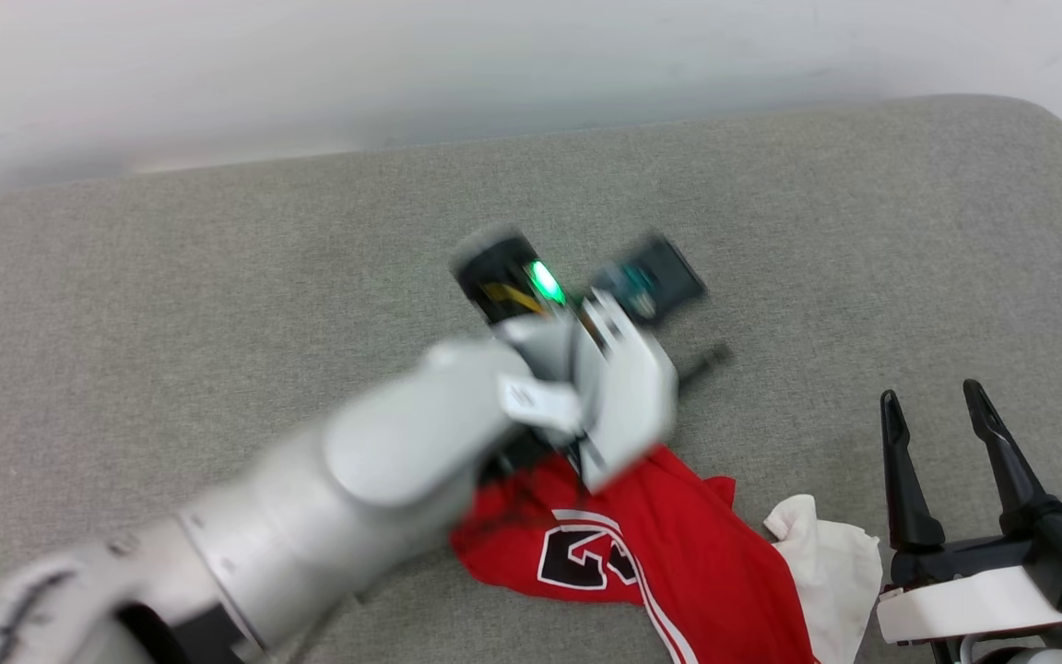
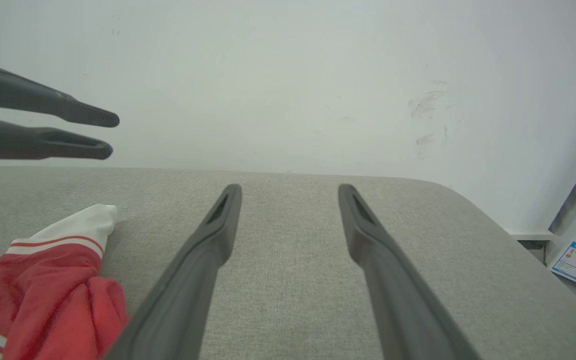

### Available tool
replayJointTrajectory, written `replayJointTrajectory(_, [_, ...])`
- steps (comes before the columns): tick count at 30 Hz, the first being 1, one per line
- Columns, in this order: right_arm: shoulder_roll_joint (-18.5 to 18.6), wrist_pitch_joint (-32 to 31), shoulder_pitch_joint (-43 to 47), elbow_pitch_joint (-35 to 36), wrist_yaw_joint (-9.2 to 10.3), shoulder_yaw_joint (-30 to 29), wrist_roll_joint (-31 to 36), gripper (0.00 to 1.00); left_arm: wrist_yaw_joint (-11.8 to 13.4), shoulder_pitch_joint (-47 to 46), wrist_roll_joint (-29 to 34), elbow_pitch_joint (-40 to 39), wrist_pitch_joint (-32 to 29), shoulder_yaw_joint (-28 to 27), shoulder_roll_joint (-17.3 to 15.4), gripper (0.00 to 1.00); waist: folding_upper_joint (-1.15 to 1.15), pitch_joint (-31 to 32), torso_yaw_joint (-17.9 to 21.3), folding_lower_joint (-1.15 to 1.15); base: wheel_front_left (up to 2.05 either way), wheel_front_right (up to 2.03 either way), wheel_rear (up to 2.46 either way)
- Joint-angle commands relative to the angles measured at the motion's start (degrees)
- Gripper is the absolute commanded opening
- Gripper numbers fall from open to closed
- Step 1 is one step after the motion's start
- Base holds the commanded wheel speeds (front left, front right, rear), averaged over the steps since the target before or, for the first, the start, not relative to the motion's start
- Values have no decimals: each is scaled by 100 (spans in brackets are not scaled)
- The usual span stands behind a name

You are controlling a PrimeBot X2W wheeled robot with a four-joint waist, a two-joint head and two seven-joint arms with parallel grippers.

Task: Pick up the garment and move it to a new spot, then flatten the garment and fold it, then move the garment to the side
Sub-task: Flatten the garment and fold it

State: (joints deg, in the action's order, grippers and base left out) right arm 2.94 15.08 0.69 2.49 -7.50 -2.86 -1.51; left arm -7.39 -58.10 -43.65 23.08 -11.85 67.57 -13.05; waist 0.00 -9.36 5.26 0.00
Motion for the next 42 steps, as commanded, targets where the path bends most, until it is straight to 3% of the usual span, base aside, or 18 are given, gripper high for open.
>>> replayJointTrajectory(1, [-11, 13, 34, 19, 3, 12, 4, 100, 1, -174, 15, 41, -8, -82, -92, 100, 0, 10, -17, 0, 0, 0, 0])
replayJointTrajectory(11, [-11, 13, -80, 64, 2, 68, -9, 100, 0, -1091, -410, 422, -1163, -254, -1067, 100, 0, -162, 24, 0, 0, 0, 0])
replayJointTrajectory(18, [-11, 13, -233, 78, 2, 108, -23, 100, -1, -1190, -1119, 562, -2335, 79, -1406, 100, 0, -443, 182, 0, 0, 0, 0])
replayJointTrajectory(23, [-11, 13, -397, 99, 2, 134, -63, 100, -1, -1082, -1273, 698, -2728, 353, -1460, 100, 0, -716, 337, 0, 0, 0, 0])
replayJointTrajectory(33, [-11, 13, -574, 91, 3, 175, -139, 100, -2, -385, -1217, 1174, -3073, 606, -1236, 100, 0, -1066, 557, 0, 0, 0, 0])
replayJointTrajectory(34, [-11, 13, -573, 90, 3, 180, -144, 100, -2, -344, -1147, 1162, -3030, 618, -1219, 67, 0, -1071, 565, 0, 0, 0, 0])
replayJointTrajectory(35, [-11, 13, -568, 85, 2, 182, -145, 100, -2, -296, -1136, 1146, -2981, 625, -1211, 0, 0, -1064, 567, 0, 0, 0, 0])
replayJointTrajectory(42, [-12, 13, -426, 48, 2, 81, -68, 100, -5, -534, -1215, 771, -2308, 586, -1337, 0, 0, -864, 416, 0, 0, 0, 0])
